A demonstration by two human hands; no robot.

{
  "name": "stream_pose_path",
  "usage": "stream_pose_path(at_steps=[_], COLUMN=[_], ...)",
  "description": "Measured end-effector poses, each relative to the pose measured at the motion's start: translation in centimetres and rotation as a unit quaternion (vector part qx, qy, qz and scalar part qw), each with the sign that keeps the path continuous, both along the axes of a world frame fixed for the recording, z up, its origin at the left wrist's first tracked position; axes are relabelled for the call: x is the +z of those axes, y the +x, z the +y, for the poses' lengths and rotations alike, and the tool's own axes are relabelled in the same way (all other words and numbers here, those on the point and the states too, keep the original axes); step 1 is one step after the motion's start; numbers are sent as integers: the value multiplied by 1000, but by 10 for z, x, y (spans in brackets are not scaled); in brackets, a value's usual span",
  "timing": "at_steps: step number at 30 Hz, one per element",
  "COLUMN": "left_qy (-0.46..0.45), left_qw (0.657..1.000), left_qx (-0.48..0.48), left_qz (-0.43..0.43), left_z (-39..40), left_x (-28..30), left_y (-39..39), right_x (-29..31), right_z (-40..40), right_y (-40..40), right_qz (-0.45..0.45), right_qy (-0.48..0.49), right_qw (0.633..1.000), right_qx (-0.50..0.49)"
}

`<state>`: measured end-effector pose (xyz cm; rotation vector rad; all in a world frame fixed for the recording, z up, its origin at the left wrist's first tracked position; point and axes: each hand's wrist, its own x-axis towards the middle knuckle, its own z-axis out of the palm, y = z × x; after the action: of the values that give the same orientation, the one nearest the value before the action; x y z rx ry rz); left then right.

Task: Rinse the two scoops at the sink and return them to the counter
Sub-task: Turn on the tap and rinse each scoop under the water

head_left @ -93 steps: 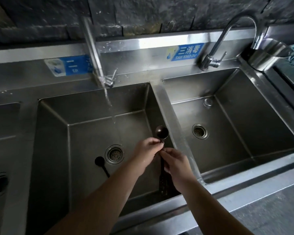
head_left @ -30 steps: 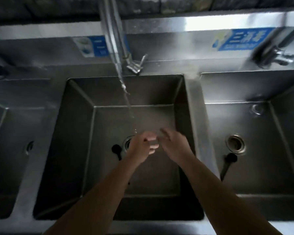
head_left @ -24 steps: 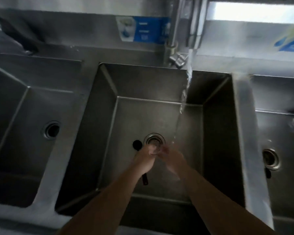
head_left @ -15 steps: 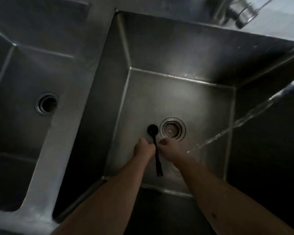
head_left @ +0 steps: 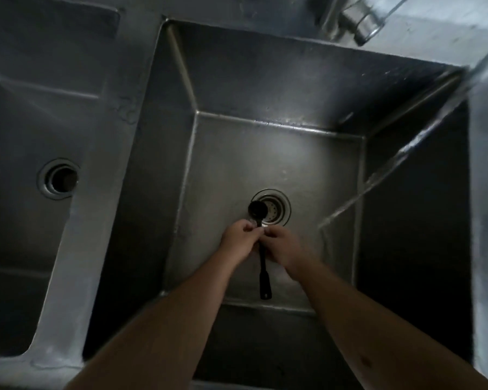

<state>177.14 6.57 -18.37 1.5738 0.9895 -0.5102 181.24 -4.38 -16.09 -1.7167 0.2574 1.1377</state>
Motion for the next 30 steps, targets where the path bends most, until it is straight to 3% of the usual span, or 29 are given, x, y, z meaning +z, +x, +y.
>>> stream_pose_path(at_steps=[2,6,9,13,17,21,24,26,28,30], left_qy=[-48,-185,-171,-244,-194,-110,-103,-219,-358,-417], left_qw=[998,972,980,964,979,992,994,972,915,875], left_qx=[36,136,83,74,68,-60,-19,86,180,242], left_qz=[-18,-42,-62,-70,10,19,16,12,-33,-51], left_z=[-10,-36,-56,-77,-89,-84,-81,-84,-91,-96], left_x=[21,62,82,90,92,93,99,103,108,112], left_y=[6,29,42,51,53,48,49,49,47,42], right_x=[29,75,99,118,125,125,125,125,125,127], right_z=[-12,-38,-50,-66,-79,-84,-85,-85,-84,-83], right_y=[0,-6,-11,-14,-14,-16,-17,-16,-13,-10], right_qz=[60,138,151,118,75,48,4,-19,-48,-94], right_qy=[20,36,29,-16,-52,-115,-131,-138,-154,-167], right_qw=[995,979,964,960,967,974,982,983,981,978], right_qx=[-83,-144,-217,-253,-238,-189,-138,-120,-109,-87])
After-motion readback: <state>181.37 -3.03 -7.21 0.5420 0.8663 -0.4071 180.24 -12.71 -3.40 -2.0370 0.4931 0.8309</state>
